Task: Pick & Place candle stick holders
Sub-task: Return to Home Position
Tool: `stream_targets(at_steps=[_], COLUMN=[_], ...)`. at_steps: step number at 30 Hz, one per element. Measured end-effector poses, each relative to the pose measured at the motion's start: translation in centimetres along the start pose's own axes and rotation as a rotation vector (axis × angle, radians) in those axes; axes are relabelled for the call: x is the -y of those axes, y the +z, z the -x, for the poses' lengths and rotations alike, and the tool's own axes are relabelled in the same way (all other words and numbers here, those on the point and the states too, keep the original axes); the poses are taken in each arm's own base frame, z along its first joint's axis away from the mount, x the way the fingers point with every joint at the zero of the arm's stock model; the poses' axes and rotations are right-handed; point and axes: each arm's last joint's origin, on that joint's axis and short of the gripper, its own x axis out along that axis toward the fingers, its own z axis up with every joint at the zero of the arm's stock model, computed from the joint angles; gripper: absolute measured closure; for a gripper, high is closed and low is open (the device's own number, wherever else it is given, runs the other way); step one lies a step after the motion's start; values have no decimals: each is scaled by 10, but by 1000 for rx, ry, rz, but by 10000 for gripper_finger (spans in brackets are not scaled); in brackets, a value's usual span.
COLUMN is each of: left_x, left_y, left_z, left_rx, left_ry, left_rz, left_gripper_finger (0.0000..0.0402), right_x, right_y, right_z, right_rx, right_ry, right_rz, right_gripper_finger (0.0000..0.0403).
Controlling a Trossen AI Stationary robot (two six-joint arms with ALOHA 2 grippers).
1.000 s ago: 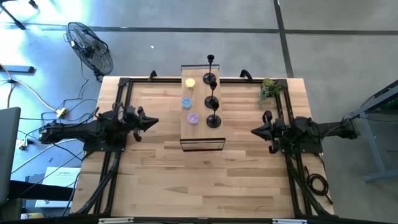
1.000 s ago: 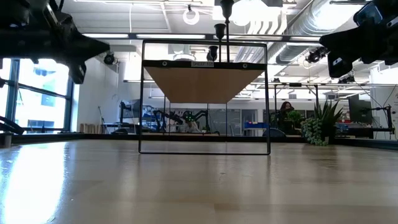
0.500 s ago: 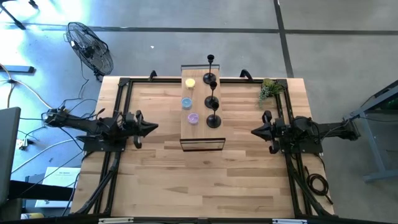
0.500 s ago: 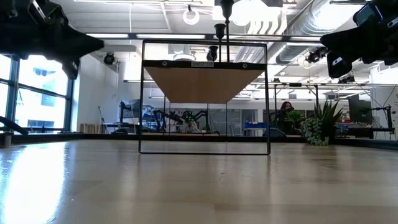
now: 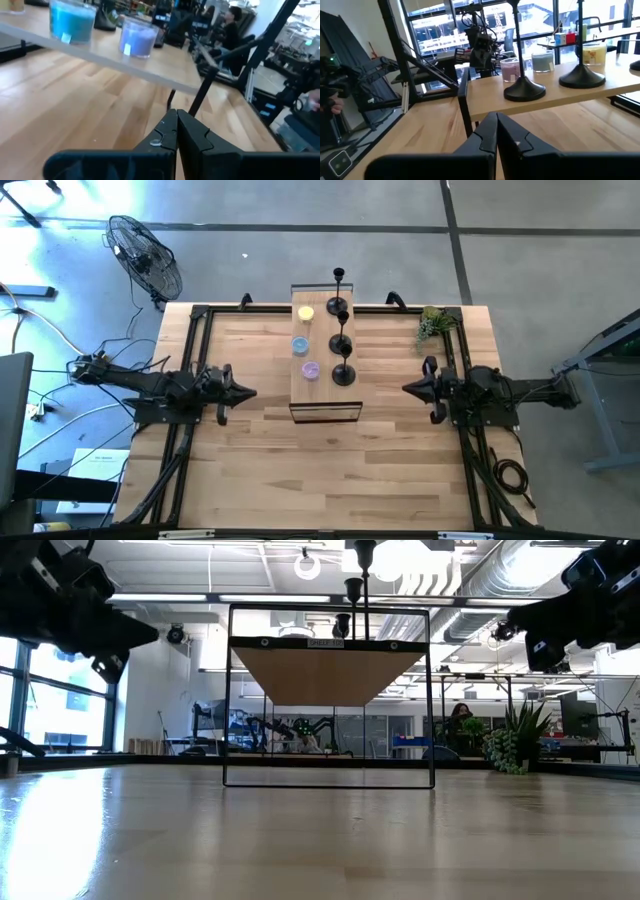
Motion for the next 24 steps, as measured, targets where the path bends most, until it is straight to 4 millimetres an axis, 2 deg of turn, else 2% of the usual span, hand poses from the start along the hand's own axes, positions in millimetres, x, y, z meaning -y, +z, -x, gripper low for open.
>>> stream_targets(at_steps=[24], left_x=[-2], left_y=[-3], left_z=[0], left_rx=[-30], left_ry=[29], left_rz=[-30], left_gripper_finger=[401], right_x=[3], right_y=[-2], right_z=[0], right_rx=[-15], right_ry=[-59], right_rz=[-1], right_gripper_finger=[402])
